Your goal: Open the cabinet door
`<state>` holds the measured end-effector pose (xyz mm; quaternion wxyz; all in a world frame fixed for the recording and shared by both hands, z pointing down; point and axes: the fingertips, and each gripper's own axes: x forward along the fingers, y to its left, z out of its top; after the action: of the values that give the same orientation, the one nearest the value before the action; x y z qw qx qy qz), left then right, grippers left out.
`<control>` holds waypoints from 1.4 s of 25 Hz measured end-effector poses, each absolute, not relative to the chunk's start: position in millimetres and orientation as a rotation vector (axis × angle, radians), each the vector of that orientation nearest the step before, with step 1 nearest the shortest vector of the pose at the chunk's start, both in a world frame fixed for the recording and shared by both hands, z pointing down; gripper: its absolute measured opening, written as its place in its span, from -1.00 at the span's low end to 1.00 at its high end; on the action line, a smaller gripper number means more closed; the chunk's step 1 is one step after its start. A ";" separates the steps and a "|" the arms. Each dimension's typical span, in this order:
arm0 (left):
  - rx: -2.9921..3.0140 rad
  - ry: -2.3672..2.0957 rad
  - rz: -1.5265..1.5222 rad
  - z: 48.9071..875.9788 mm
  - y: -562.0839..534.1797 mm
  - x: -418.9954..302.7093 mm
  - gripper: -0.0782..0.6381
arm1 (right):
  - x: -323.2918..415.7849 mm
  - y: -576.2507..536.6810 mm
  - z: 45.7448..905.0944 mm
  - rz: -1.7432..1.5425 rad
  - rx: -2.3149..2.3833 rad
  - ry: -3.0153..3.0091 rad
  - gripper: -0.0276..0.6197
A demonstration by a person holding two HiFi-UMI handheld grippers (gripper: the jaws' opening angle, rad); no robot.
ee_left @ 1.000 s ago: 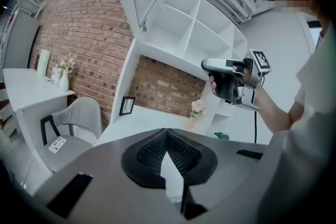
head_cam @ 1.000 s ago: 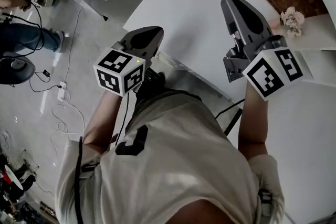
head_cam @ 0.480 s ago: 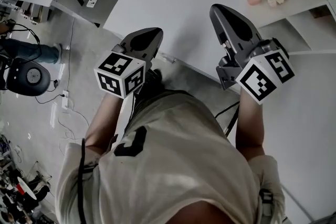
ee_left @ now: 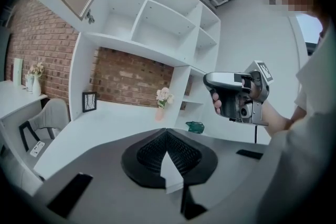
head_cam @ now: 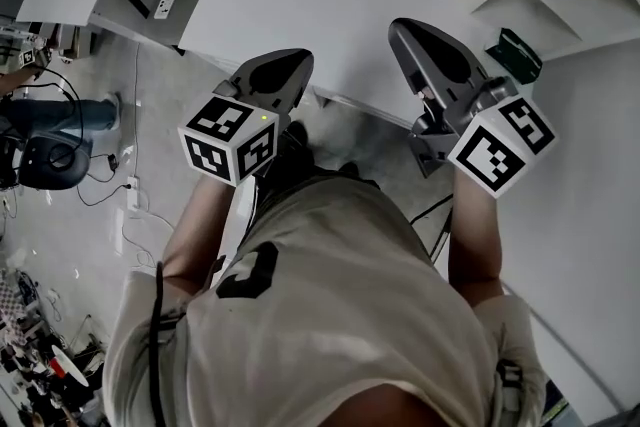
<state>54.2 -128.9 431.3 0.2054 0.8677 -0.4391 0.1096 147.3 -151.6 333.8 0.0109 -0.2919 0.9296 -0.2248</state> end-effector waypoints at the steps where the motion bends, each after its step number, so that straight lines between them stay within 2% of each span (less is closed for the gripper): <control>1: 2.421 -1.228 0.307 428.8 -122.6 57.2 -0.74 | 150.0 -144.6 333.4 -0.707 -0.902 2.899 -0.83; 9: 2.339 -1.308 0.364 432.6 -90.5 54.8 -0.74 | 152.0 -125.7 351.0 -0.869 -0.780 2.873 -0.83; 17: 2.345 -1.329 0.348 436.5 -72.9 28.5 -0.74 | 129.0 -112.2 362.3 -0.882 -0.778 2.873 -0.83; 35: 2.326 -1.364 0.237 436.5 -63.7 -123.0 -0.74 | -22.3 -97.2 374.1 -0.915 -0.782 2.968 -0.83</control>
<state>-123.0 -63.7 436.5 0.2154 0.8391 -0.4922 0.0856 -22.3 -97.2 374.1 -0.0304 -0.2441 0.9263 -0.2855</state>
